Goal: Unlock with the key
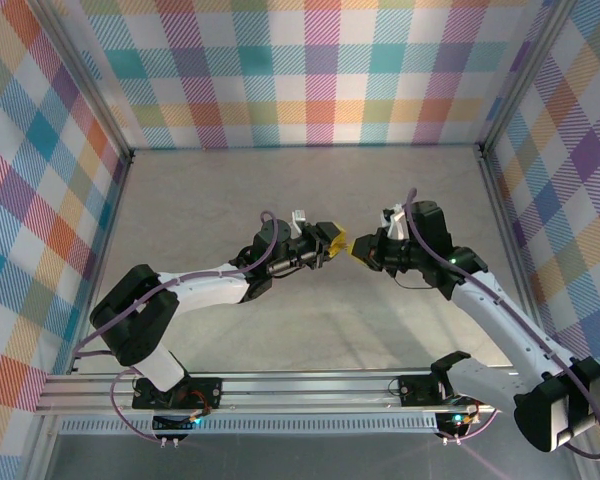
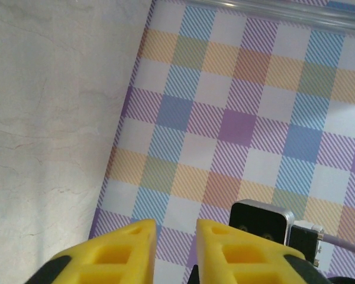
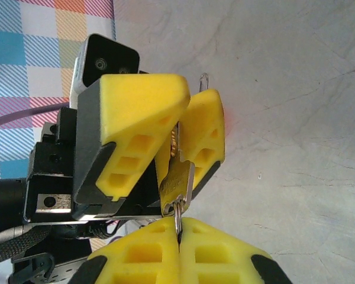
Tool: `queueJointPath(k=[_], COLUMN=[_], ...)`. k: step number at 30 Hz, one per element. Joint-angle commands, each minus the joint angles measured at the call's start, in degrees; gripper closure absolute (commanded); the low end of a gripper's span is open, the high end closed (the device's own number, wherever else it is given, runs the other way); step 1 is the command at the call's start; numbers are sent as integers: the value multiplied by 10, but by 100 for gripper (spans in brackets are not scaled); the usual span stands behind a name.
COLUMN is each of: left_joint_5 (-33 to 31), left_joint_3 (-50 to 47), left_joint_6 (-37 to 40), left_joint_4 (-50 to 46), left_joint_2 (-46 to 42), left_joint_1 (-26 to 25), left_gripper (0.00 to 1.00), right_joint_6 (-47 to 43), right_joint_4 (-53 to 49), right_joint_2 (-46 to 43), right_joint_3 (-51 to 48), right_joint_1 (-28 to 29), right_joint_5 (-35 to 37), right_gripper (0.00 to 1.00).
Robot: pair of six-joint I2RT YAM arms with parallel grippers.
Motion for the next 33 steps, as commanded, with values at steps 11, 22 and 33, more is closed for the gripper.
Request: queueJointPath(k=[11,22,33], left_joint_5=[-23,-106,-123], left_joint_3=[35,-3,-17], left_joint_6=[122,271,277], left_joint_4=[-119,-46,-18], left_joint_2=[-40,-139,-158], left_joint_1=[15,29,29], left_gripper=[100,100,100], right_joint_6=[-18,194,191], right_joint_4=[22,436,459], right_joint_2=[-14,69,91], right_joint_3=[6,-28,-34], right_joint_1=[3,11,47], right_joint_5=[-18,-113,-94], right_gripper=[65,32,48])
